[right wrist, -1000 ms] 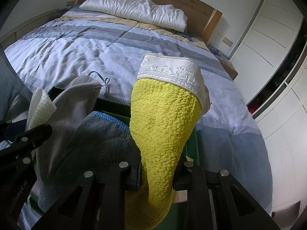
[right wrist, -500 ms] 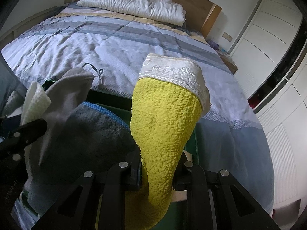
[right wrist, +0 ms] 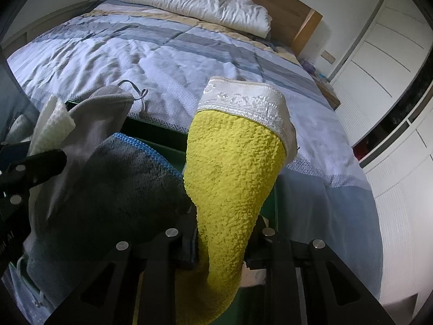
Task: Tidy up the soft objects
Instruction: 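Lower the white cloth into the tray with the left gripper while the right gripper lowers the yellow towel, then open the right gripper releasing the yellow towel beside the tissue pack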
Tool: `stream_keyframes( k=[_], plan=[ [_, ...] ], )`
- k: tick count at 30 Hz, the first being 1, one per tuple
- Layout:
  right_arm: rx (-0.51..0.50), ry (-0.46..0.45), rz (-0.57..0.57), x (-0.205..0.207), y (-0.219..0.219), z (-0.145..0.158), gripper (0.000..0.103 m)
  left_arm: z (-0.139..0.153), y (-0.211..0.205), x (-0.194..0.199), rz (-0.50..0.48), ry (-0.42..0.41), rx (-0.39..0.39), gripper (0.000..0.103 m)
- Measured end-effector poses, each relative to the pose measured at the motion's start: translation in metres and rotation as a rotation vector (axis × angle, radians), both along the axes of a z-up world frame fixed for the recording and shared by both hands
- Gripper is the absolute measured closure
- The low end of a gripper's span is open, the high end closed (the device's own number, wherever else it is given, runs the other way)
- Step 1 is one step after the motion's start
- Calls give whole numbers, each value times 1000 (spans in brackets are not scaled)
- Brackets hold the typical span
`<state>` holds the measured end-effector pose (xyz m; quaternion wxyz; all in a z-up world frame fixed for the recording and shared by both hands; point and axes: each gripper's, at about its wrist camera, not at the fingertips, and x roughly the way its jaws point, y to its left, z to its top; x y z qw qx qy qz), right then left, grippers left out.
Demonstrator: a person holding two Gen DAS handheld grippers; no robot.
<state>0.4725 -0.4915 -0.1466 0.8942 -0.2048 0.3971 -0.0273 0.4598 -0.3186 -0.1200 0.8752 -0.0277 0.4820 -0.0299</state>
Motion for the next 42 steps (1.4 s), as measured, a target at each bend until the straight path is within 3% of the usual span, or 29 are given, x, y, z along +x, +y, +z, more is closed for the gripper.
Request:
stream_keyframes(
  k=[19,21,29,32,38,42],
  plan=[
    [6,24,20,6,-3,-5,75,-2,-5,3,-4,-2,-1,89],
    [11,26,22,6,-3,-5,70,-3,-6,3,-5,-1,0,89],
    [31,14,25,3,-6,-4,25,-5,-8,4,-6,4,-2,89],
    [42,-3,28,0,-6,-1,14,-5,-9,4,-6,5,-3,89],
    [64,-18,17,-4,-9,2,3,-5,-11,5,-9,4,-5,89],
    [78,-31,13,-9,-9,6,0,-6,-11,4,-7,7,-6,89]
  ],
)
